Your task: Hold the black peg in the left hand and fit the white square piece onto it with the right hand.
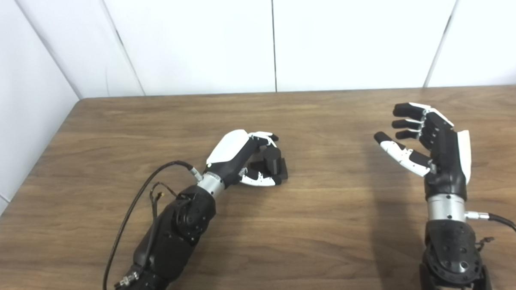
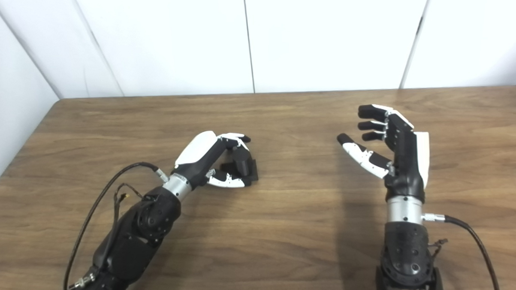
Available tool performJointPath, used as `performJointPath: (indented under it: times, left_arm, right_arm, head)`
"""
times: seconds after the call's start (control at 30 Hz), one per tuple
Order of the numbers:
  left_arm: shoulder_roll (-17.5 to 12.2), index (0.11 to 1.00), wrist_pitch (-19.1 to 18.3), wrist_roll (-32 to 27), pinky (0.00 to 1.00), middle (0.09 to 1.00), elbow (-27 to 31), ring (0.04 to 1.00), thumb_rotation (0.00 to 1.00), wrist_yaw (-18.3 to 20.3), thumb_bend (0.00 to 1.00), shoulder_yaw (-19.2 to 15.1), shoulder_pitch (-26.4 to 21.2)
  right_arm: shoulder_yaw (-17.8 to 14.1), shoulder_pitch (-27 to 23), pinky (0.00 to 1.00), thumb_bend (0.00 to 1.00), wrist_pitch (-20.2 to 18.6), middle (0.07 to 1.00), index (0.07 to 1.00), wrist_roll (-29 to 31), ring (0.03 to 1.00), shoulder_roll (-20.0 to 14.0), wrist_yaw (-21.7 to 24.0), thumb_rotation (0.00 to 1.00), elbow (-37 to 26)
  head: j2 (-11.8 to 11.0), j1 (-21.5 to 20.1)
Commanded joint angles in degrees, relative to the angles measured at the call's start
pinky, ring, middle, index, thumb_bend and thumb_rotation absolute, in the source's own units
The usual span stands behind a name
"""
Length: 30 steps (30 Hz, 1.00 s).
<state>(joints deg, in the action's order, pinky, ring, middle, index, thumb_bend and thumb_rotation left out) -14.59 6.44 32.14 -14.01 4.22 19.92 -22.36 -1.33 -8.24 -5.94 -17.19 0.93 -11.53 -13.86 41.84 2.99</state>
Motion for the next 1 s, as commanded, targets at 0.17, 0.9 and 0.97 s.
performJointPath:
  times: [0.17,0.9,0.97]
  left_arm:
    - [2.17,0.489,2.17,0.00,0.73,0.834,-0.59,0.859,0.06,1.60,0.52,3.15,0.86]
    - [4.38,0.490,3.98,-0.27,0.71,0.831,-2.20,0.857,0.07,1.18,0.52,5.71,0.63]
    - [4.67,0.489,3.84,-1.29,0.72,0.830,-2.05,0.860,0.07,1.59,0.52,5.43,0.77]
  right_arm:
    - [-0.11,-2.21,0.54,0.66,0.92,0.670,0.637,-0.77,0.612,0.23,-0.56,0.05,-2.83]
    - [-0.79,-2.42,0.52,0.65,0.42,0.665,0.641,-1.59,0.610,-0.53,-0.35,0.05,-3.71]
    - [-0.86,-2.44,0.53,0.65,0.06,0.662,0.640,-1.53,0.606,-0.44,-0.28,0.05,-3.88]
  head:
    - [0.34,-0.71]
    - [0.95,-3.01]
    - [0.95,-2.99]
